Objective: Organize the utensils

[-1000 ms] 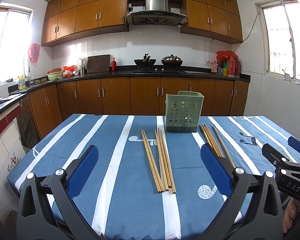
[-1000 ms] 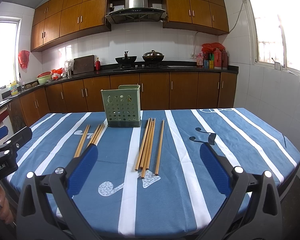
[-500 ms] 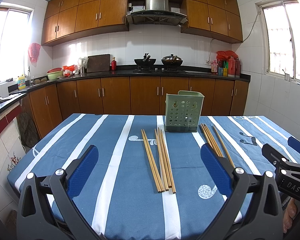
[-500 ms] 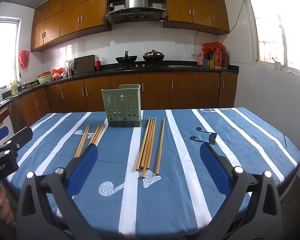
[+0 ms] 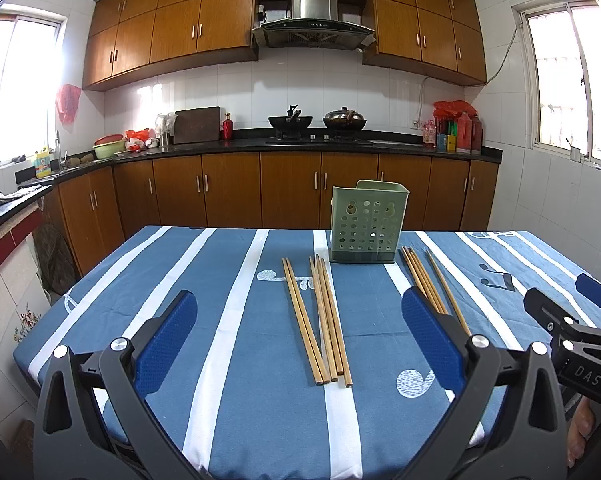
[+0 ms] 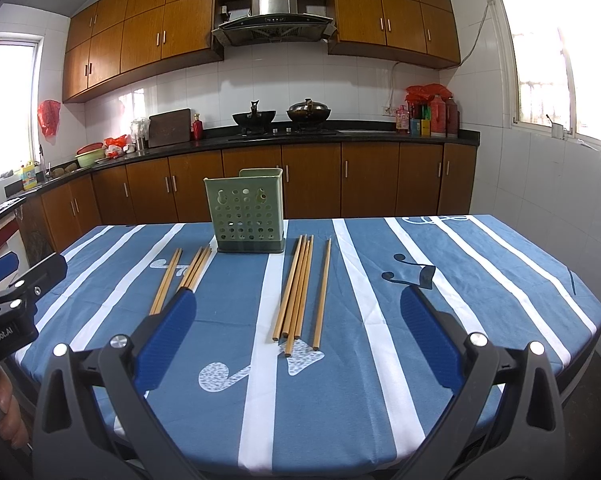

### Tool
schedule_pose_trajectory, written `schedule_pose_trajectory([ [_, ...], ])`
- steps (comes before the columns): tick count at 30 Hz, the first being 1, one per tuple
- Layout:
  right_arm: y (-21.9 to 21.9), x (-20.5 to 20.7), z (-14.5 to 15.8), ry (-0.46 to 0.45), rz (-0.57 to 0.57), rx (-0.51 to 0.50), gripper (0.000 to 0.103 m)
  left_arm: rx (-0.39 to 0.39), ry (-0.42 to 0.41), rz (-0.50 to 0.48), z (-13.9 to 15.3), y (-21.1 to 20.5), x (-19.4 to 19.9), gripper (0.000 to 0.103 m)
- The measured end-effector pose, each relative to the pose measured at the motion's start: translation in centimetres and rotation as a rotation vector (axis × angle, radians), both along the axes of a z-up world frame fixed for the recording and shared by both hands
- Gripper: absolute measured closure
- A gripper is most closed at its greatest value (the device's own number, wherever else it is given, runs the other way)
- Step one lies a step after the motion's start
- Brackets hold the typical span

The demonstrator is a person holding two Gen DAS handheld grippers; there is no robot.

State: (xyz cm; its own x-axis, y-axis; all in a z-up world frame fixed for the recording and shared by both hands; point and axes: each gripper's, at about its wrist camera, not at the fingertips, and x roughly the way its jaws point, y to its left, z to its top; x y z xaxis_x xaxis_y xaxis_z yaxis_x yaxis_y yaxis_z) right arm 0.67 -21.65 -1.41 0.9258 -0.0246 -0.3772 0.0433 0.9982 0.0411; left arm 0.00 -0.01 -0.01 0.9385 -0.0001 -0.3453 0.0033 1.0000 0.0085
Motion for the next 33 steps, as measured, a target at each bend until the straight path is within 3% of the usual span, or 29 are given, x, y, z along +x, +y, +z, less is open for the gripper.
schedule_pose_trajectory([
  [17, 0.0, 0.2, -0.3, 0.017, 0.0, 0.008, 0.004, -0.004, 0.016, 0.005, -0.2, 0.1, 0.1, 0.002],
  [27, -1.8, 4.5, -1.7, 0.121, -0.036, 0.052, 0.004, -0.038, 0.163, 0.057, -2.5, 1.8, 3.1, 0.002],
  [29, -2.2, 6.1, -2.0, 0.154, -0.044, 0.061, 0.007, -0.062, 0.199, 0.067, -2.8, 2.7, 3.8, 0.002],
  [33, -2.6, 9.6, -3.1, 0.231, -0.052, 0.07, 0.026, -0.122, 0.265, 0.071, -3.6, 4.3, 5.3, 0.002],
])
